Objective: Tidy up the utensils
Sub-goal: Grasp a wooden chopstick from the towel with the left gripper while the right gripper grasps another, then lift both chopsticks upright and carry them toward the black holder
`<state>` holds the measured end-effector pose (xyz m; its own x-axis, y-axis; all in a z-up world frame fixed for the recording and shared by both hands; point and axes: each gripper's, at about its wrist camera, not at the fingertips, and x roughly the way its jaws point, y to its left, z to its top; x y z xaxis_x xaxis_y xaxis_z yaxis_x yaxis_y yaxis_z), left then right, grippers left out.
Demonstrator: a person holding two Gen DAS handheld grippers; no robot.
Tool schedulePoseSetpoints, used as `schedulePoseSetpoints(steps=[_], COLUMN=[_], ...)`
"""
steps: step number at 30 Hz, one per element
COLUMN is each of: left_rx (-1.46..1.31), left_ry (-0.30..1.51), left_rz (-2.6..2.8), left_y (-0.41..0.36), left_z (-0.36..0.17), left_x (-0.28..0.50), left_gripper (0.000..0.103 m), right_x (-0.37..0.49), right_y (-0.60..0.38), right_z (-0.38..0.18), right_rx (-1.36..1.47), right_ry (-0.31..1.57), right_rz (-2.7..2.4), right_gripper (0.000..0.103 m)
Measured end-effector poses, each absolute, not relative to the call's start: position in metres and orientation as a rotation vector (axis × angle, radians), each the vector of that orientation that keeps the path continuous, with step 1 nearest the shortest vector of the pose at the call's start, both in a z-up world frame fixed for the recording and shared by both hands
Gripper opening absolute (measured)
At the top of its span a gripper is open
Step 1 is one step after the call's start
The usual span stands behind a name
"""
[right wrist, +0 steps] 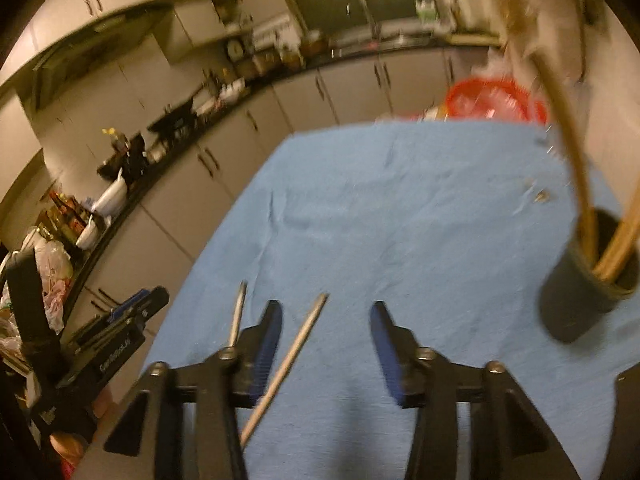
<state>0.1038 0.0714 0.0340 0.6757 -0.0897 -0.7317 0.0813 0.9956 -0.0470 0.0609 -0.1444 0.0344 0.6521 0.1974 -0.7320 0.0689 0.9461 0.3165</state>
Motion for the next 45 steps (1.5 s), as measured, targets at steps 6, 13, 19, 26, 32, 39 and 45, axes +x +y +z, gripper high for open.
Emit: schedulePoseSetpoints(steps=[6,13,19,26,32,39,45], left_rx=[-0.049,-0.071,-0.060,-0.015,0.099,0.150,0.107], left_ry=[0.882,0.901,0.970,1.111,1.238,1.248,1.163], left_rz=[-0.056,-0.053,-0.121,-0.245,-0.186,-0.168,-0.263], left_y=[0.110,0.129,0.114,0.060,0.011,-0.016,-0.028], left_z=[0.016,0.008,0.004,-0.009,-0.037,-0.040,-0.026], left_x=[0.108,0.111,0.123,0.152,0.184,0.194,0.171], left_gripper=[0.028,0.028,0.028,0.039,0.038,0.008,0.007], right_x=[0.121,0.148,0.155,0.133,0.100,0.090,0.075], right_y=[-0.117,-0.096,-0.071,-0.131,-0.152,-0.155,-0.155], right_z=[-0.015,-0.053,-0.055,-0.049,-0.026,-0.003,0.019], right_rx=[0.379,0.318,0.105,0.186,0.223,0.265,0.299], right_ry=[1.112,1.246,1.238,1.162,1.064,0.976,0.886], right_rz=[0.060,-0.006,0.020,-0.058,-0.030,0.041,0.073], right_gripper=[0.051,0.035,0.011,0.008,0.008,0.007,0.007])
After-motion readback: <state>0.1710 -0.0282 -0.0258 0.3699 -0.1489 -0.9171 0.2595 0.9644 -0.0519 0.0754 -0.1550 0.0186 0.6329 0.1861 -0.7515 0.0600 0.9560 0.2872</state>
